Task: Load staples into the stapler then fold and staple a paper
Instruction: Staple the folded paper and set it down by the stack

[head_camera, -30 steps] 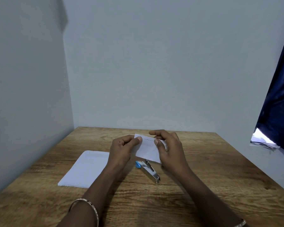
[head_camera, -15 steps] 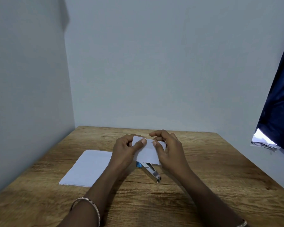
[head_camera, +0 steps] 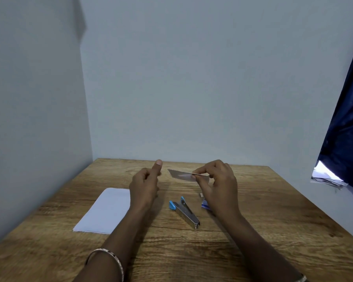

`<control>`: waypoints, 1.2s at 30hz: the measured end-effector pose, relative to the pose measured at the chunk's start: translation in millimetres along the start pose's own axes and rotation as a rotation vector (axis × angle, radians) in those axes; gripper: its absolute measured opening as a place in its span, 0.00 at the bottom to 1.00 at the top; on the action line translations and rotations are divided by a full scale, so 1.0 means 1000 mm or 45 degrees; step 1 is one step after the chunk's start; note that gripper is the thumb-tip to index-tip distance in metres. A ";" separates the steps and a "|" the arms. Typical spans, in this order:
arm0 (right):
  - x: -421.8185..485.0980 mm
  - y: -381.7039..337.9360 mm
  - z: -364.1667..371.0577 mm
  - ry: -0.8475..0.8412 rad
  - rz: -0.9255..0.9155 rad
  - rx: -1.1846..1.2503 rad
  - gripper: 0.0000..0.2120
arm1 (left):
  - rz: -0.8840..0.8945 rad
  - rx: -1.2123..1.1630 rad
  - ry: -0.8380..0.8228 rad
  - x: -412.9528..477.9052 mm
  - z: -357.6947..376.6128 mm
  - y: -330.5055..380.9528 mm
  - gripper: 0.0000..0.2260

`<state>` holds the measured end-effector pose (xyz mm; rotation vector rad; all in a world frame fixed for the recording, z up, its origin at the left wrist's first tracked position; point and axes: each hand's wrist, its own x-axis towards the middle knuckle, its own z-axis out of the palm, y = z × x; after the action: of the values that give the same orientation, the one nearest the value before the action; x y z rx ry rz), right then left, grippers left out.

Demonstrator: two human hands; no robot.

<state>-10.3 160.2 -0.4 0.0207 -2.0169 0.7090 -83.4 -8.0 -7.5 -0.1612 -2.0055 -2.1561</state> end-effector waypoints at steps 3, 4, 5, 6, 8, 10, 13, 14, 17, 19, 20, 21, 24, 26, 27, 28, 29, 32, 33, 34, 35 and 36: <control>0.001 0.001 0.000 0.013 -0.069 0.013 0.07 | -0.371 -0.233 -0.271 -0.006 0.006 0.003 0.25; 0.000 0.002 0.000 -0.004 -0.092 0.035 0.08 | -0.417 -0.226 -0.325 -0.006 0.009 0.002 0.24; 0.000 0.002 0.001 -0.023 -0.114 0.048 0.09 | -0.438 -0.205 -0.342 -0.006 0.010 0.000 0.22; -0.001 0.002 0.001 -0.044 -0.130 0.052 0.11 | -0.439 -0.187 -0.336 -0.006 0.010 -0.001 0.19; -0.002 0.001 0.003 -0.085 -0.130 0.063 0.14 | -0.414 -0.205 -0.313 -0.005 0.009 -0.004 0.14; -0.003 0.002 0.005 -0.115 -0.106 0.087 0.14 | -0.365 -0.208 -0.297 -0.005 0.007 -0.004 0.12; -0.003 0.004 0.007 -0.122 -0.022 0.117 0.13 | -0.218 -0.073 -0.266 -0.005 0.005 -0.005 0.13; -0.004 0.005 0.008 -0.117 0.014 0.124 0.12 | -0.182 -0.063 -0.257 -0.005 0.004 -0.004 0.13; -0.004 0.008 0.011 -0.101 0.108 0.173 0.12 | -0.133 -0.069 -0.244 -0.007 0.000 -0.003 0.13; -0.006 0.008 0.011 -0.130 0.172 0.210 0.12 | -0.097 -0.018 -0.197 -0.007 -0.004 -0.003 0.14; -0.007 0.008 0.011 -0.167 0.219 0.232 0.14 | -0.081 0.016 -0.152 -0.007 -0.007 -0.002 0.15; -0.008 0.007 0.012 -0.210 0.274 0.271 0.15 | -0.064 0.046 -0.111 -0.007 -0.009 -0.001 0.15; -0.012 0.006 0.012 -0.297 0.457 0.466 0.13 | -0.008 0.158 -0.067 -0.015 -0.015 0.000 0.10; -0.014 0.001 0.012 -0.302 0.572 0.615 0.10 | -0.026 0.233 -0.020 -0.024 -0.020 0.003 0.13; -0.015 -0.003 0.012 -0.294 0.614 0.676 0.10 | -0.049 0.260 0.006 -0.028 -0.023 0.004 0.17; -0.016 -0.008 0.012 -0.280 0.642 0.718 0.09 | -0.071 0.297 0.022 -0.033 -0.026 0.003 0.18; -0.016 -0.012 0.013 -0.267 0.661 0.737 0.09 | -0.074 0.343 0.034 -0.037 -0.030 0.002 0.14; -0.017 -0.027 0.020 -0.285 0.669 0.699 0.09 | -0.011 0.571 0.048 -0.055 -0.048 0.002 0.09; -0.017 -0.033 0.023 -0.299 0.646 0.668 0.08 | 0.015 0.643 0.041 -0.061 -0.054 0.000 0.10; -0.016 -0.038 0.027 -0.314 0.612 0.626 0.08 | 0.035 0.677 0.045 -0.066 -0.059 -0.001 0.11; -0.016 -0.043 0.031 -0.333 0.569 0.568 0.08 | 0.051 0.691 0.063 -0.071 -0.064 -0.001 0.12; -0.016 -0.049 0.034 -0.362 0.521 0.494 0.08 | 0.076 0.707 0.098 -0.076 -0.067 -0.001 0.12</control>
<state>-14.5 99.0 -2.5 -0.0692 -2.1425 1.4189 -6.4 -69.7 -29.7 -0.0526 -2.4196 -1.4695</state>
